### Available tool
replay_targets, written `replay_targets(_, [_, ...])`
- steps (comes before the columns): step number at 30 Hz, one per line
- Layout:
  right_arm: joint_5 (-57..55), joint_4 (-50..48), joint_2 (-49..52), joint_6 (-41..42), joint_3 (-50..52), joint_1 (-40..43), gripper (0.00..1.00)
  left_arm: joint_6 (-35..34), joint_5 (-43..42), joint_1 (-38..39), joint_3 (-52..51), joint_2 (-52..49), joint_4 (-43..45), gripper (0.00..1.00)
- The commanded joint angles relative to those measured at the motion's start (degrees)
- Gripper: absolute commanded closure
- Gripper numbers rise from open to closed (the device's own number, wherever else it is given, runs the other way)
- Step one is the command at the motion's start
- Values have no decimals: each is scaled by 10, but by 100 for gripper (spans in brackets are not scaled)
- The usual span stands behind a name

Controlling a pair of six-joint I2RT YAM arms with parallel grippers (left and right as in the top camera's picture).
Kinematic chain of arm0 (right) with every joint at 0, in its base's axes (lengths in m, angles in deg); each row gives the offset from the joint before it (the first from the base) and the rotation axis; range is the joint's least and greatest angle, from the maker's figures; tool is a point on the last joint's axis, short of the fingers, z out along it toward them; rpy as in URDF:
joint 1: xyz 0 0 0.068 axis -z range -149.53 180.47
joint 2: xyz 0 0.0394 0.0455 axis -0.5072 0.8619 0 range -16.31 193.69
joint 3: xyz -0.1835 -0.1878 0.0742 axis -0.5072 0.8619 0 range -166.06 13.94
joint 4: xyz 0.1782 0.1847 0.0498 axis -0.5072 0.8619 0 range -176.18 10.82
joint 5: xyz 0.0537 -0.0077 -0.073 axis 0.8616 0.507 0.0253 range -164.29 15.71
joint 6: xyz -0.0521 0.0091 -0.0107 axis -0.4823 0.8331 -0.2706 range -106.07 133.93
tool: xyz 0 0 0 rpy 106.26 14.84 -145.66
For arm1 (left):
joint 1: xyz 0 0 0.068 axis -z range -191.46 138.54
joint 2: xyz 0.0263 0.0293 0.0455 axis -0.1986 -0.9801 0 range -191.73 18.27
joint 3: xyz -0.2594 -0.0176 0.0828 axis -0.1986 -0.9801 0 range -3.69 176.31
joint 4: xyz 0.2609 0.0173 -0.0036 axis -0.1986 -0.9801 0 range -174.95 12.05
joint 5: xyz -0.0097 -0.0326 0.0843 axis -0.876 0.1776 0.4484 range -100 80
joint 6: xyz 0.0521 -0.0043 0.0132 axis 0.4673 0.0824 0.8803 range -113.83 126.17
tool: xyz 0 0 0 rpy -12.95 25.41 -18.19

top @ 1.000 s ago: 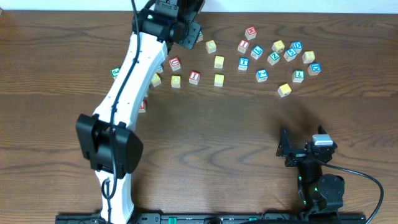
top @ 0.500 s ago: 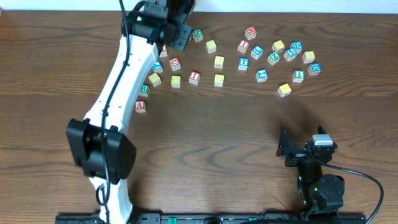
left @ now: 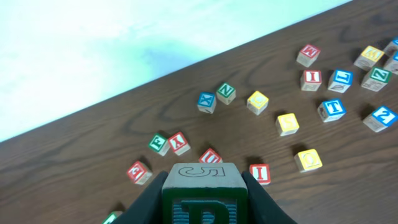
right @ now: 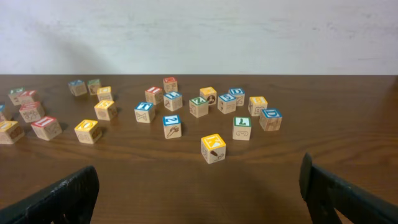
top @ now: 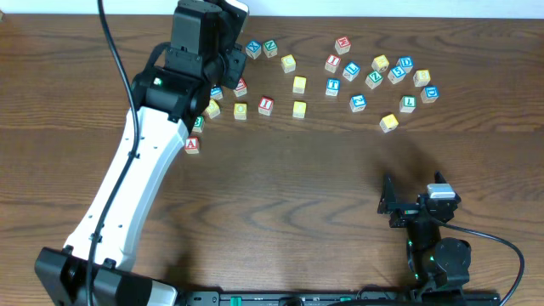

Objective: Spell out ROBOT
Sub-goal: 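Lift the green R block and carry it toward the open table front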

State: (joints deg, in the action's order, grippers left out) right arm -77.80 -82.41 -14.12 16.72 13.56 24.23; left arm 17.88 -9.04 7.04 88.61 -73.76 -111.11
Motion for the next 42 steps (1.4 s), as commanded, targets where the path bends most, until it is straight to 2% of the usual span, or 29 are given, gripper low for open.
replay_targets(1, [-6, 1, 0, 8, 1, -3, 1, -24, 48, 10, -18, -5, -9, 93])
replay_targets(7, [-6, 1, 0, 8, 1, -3, 1, -49, 48, 28, -20, -5, -45, 93])
replay_targets(12, [-6, 1, 0, 8, 1, -3, 1, -93, 49, 28, -33, -5, -123, 92])
replay_targets(19, [-6, 1, 0, 8, 1, -3, 1, -117, 44, 40, -80, 4, -125, 92])
replay_targets(26, [-6, 1, 0, 8, 1, -3, 1, -148, 45, 63, -162, 28, -95, 93])
replay_targets(37, [-6, 1, 0, 8, 1, -3, 1, -233, 36, 75, -317, 77, -18, 93])
replay_targets(42, [-6, 1, 0, 8, 1, -3, 1, -274, 36, 77, -357, 78, -1, 92])
